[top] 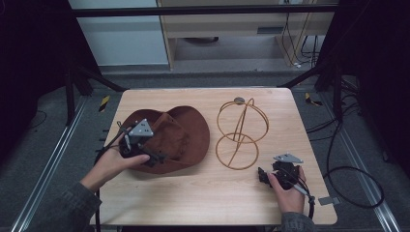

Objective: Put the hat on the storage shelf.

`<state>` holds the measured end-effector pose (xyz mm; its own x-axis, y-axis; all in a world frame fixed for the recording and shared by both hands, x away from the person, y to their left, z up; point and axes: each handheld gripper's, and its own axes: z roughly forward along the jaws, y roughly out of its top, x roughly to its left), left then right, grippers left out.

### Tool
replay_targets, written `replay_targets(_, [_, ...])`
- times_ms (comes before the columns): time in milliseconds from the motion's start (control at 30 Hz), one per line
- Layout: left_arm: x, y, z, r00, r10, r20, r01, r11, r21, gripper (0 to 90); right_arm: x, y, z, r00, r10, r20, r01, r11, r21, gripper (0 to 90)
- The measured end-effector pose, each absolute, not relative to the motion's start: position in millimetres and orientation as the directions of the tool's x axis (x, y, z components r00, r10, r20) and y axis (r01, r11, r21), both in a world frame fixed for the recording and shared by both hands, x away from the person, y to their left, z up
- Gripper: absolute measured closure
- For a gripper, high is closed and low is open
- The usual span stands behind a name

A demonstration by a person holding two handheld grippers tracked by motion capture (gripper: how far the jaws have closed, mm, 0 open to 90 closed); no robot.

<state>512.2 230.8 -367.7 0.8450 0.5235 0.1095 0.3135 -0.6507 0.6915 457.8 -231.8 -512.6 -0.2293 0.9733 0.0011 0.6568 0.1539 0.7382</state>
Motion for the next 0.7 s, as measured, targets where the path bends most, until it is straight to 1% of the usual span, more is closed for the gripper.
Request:
replay_targets(67, [524.4,233.8,-362.4,0.840,0.531,0.112,0.325,-0.658,0.680,5.9,457.8,-231.8,-512.5,-0.229,0.973,0.001,0.657,0.154,0.738,6.4])
replay_targets(133, [537.2,236.8,-360.1,0.827,0.555,0.093,0.358,-0.647,0.673,6.1,457.8,-231.9,-512.5,-0.230,0.973,0.000,0.657,0.155,0.738,6.4])
replay_targets(167, [543.8,238.6,-359.4,0.822,0.561,0.097,0.368,-0.654,0.661,6.1,457.7,-231.8,-512.5,-0.230,0.973,0.001,0.657,0.154,0.738,6.4])
replay_targets(233, [555.6,241.1,-358.8,0.810,0.576,0.107,0.385,-0.662,0.643,6.3,457.6,-231.7,-512.5,-0.229,0.973,0.002,0.656,0.153,0.739,6.4])
replay_targets(367, [577.3,241.9,-362.1,0.796,0.598,0.090,0.428,-0.663,0.614,7.0,457.6,-231.7,-512.6,-0.230,0.973,0.001,0.656,0.154,0.738,6.4])
replay_targets(533, [587.2,240.1,-371.4,0.788,0.611,0.079,0.466,-0.676,0.571,8.0,457.5,-231.6,-512.5,-0.229,0.973,0.002,0.657,0.153,0.738,6.4])
replay_targets(700, [591.9,233.0,-381.1,0.792,0.607,0.067,0.481,-0.687,0.544,8.6,457.4,-231.6,-512.5,-0.230,0.973,0.003,0.657,0.153,0.738,6.4])
